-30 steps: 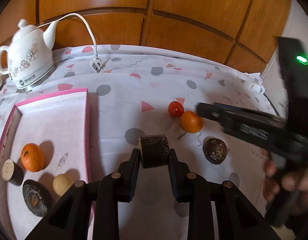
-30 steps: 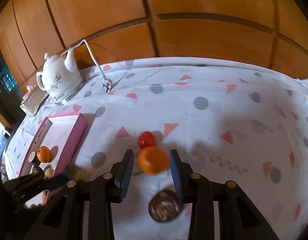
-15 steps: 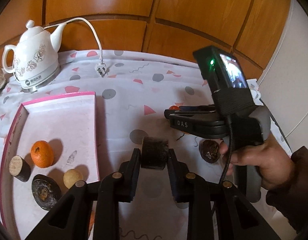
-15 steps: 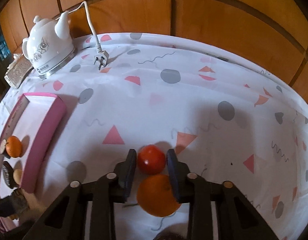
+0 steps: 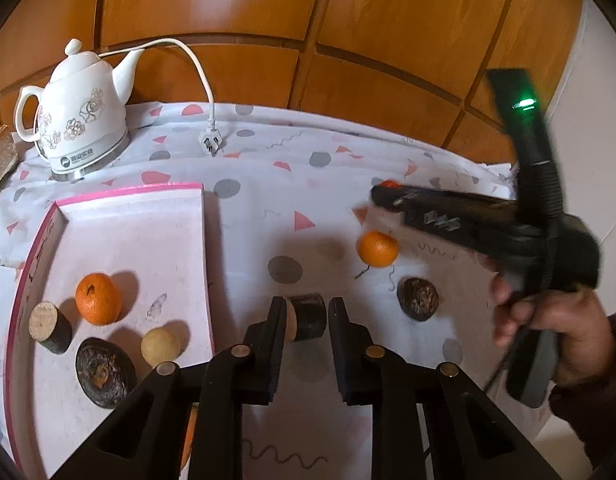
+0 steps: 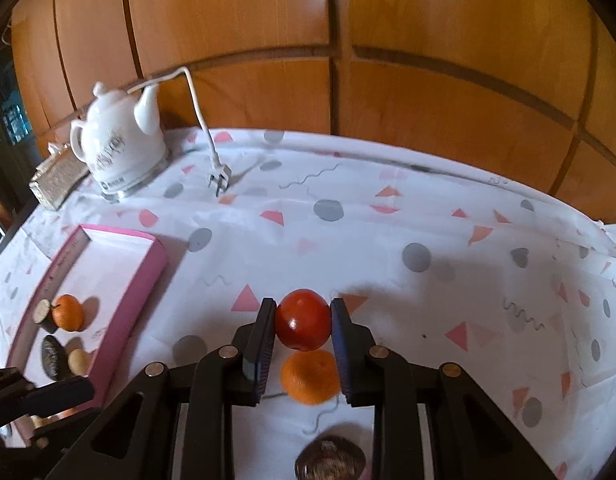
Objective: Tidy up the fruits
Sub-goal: 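Grasp the red tomato with right while left lifts the wood slice, then release the wood slice in the tray with left while right carries the tomato over, then lower the red tomato into the tray and open the right gripper, then grasp the mandarin orange with left while right reaches for the dark round fruit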
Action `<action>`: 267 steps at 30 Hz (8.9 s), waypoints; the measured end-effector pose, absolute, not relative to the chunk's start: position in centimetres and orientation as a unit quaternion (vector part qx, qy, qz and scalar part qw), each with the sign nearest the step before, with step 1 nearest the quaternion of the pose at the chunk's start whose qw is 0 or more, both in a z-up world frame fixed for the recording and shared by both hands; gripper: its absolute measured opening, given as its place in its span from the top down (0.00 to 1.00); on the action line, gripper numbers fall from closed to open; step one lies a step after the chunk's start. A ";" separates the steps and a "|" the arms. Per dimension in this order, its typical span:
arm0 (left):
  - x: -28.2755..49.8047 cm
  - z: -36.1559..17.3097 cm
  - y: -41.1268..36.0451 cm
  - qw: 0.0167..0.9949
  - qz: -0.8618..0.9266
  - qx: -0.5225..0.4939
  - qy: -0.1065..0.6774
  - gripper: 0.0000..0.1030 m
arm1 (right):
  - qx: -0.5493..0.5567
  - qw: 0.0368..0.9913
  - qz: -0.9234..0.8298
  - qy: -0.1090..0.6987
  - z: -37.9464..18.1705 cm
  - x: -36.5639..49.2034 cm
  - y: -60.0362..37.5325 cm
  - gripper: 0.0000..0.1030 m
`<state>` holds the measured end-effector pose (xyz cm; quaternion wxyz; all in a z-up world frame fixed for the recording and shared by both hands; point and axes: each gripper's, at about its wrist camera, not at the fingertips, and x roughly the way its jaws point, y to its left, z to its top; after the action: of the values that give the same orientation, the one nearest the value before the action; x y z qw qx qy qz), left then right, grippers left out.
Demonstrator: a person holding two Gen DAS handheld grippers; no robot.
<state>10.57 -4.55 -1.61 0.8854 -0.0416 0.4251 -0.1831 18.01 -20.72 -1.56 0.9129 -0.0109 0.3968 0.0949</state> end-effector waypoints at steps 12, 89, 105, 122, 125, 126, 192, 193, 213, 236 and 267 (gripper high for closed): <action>10.5 -3.0 -6.3 0.869 -0.196 0.007 0.455 0.67 | 0.048 0.917 0.118 0.377 -0.7 9.9 -23.4 0.74; 4.5 0.1 -4.8 0.908 -0.195 0.004 0.370 0.63 | 0.082 0.897 0.139 0.412 -3.8 5.4 -22.4 0.74; 6.5 -0.1 9.9 0.927 0.000 -0.034 0.374 0.62 | -0.033 0.880 0.284 0.379 0.5 5.4 -6.8 0.74; 5.2 -0.5 11.7 0.923 0.044 -0.080 0.373 0.35 | -0.044 0.859 0.293 0.417 -2.1 4.8 -3.5 0.74; 5.1 -0.7 11.7 0.921 0.047 -0.079 0.378 0.35 | -0.042 0.857 0.296 0.420 -2.4 4.7 -3.4 0.74; 5.0 -0.7 11.7 0.920 0.048 -0.081 0.379 0.35 | -0.041 0.857 0.295 0.421 -2.4 4.6 -3.3 0.74; 4.8 0.8 -1.3 0.918 -0.074 0.021 0.390 0.31 | 0.079 0.914 -0.001 0.398 -3.4 3.1 -26.0 0.64; 4.9 0.8 -1.7 0.917 -0.078 0.023 0.391 0.31 | 0.080 0.914 -0.003 0.398 -3.4 3.1 -26.3 0.64; 6.6 -1.1 -5.5 0.900 -0.124 0.032 0.416 0.31 | 0.055 0.910 0.042 0.410 -3.8 6.9 -24.8 0.50; 9.8 -2.3 -10.0 0.883 -0.166 0.065 0.434 0.31 | 0.022 0.897 0.025 0.442 -6.0 6.8 -25.8 0.60; 20.4 -7.0 -18.4 0.844 -0.218 0.069 0.486 0.54 | 0.068 0.894 0.036 0.442 -7.0 6.5 -27.6 0.58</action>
<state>20.45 -18.44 -7.05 0.8435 0.0690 0.4861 -0.2179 6.46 -27.61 -7.05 0.8938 0.0678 0.4418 0.0359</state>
